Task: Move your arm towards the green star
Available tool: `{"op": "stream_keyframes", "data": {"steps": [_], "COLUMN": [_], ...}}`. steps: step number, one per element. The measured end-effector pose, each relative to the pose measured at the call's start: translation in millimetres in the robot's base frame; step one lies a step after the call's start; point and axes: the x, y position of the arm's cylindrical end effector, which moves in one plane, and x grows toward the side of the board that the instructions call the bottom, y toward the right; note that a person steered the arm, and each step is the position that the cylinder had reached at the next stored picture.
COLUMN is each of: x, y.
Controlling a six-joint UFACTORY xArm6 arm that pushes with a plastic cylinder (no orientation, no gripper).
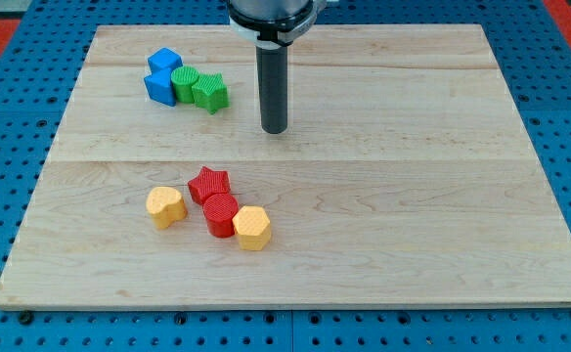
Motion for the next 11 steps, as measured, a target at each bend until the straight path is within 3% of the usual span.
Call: {"op": "stream_keyframes", "data": {"steps": [11], "x": [0], "y": [-21]}}
